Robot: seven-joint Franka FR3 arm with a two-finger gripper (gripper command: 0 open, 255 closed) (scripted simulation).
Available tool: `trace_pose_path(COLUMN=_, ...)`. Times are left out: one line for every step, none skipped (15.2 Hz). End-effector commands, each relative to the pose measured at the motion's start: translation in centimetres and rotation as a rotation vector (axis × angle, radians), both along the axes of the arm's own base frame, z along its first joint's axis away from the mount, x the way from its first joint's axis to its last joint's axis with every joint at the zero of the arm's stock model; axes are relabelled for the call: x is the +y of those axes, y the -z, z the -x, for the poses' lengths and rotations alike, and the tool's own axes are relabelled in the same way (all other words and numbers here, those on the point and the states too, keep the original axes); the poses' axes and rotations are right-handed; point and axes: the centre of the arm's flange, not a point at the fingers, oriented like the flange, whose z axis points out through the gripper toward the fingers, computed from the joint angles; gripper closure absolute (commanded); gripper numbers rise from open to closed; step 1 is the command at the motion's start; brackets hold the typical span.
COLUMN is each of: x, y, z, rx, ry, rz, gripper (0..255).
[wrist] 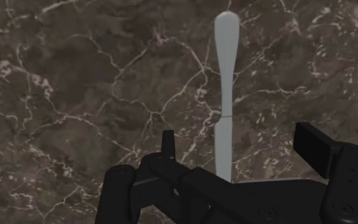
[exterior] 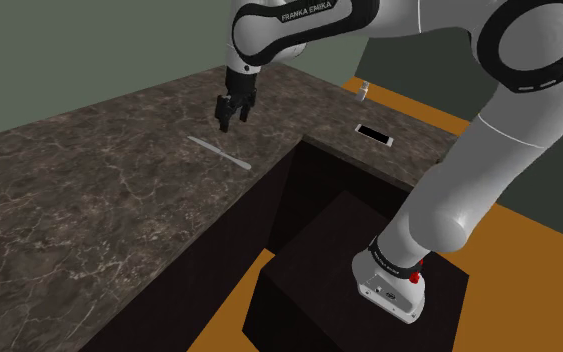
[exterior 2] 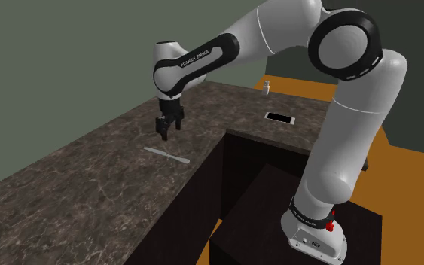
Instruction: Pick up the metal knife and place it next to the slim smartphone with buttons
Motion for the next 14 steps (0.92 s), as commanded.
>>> trace_pose_path(x=1.1, y=2.2, z=-1.7, rx=0.011, ry=-0.012, rz=0.003, gripper=0)
trace_pose_path(x=1.7, y=3.2, z=-2.5, rx=0.016, ry=-0.017, rz=0.004, gripper=0)
trace_pose_path(x=2.2, y=4.2, z=-3.3, rx=0.022, ry=-0.023, rz=0.005, gripper=0)
trace_pose_path(x=2.7, y=4.9, z=-4.0, rx=0.026, ry=-0.028, rz=0.006, gripper=0)
trace_pose_path(x=2.7, y=5.4, z=-3.9, rx=0.026, ry=-0.028, rz=0.006, gripper=0)
trace_pose_path(x=2.7, y=6.0, z=-3.9, rx=0.026, ry=-0.028, rz=0.006, gripper=0)
trace_pose_path(x=2.8, y=6.5, z=-3.9, rx=0.026, ry=-0.028, rz=0.006, gripper=0)
trace_pose_path(x=2.8, y=7.0, z=-3.9, rx=0.026, ry=-0.028, rz=0.006, gripper=0)
trace_pose_path(x=2.9, y=7.5, z=-3.9, rx=0.026, ry=-0.028, rz=0.006, gripper=0)
trace_pose_path(x=2.9, y=8.1, z=-3.9, rx=0.026, ry=-0.028, rz=0.006, gripper=0)
trace_pose_path(x=2.9, y=8.6, z=-3.9, rx=0.026, ry=-0.028, rz=0.006, gripper=0)
trace_pose_path(x=2.9, y=8.9, z=-3.9, rx=0.026, ry=-0.028, rz=0.006, gripper=0)
trace_pose_path(x=2.9, y=8.9, z=-3.9, rx=0.026, ry=-0.028, rz=0.006, gripper=0)
trace_pose_path(x=2.9, y=8.9, z=-3.9, rx=0.026, ry=-0.028, rz=0.006, gripper=0)
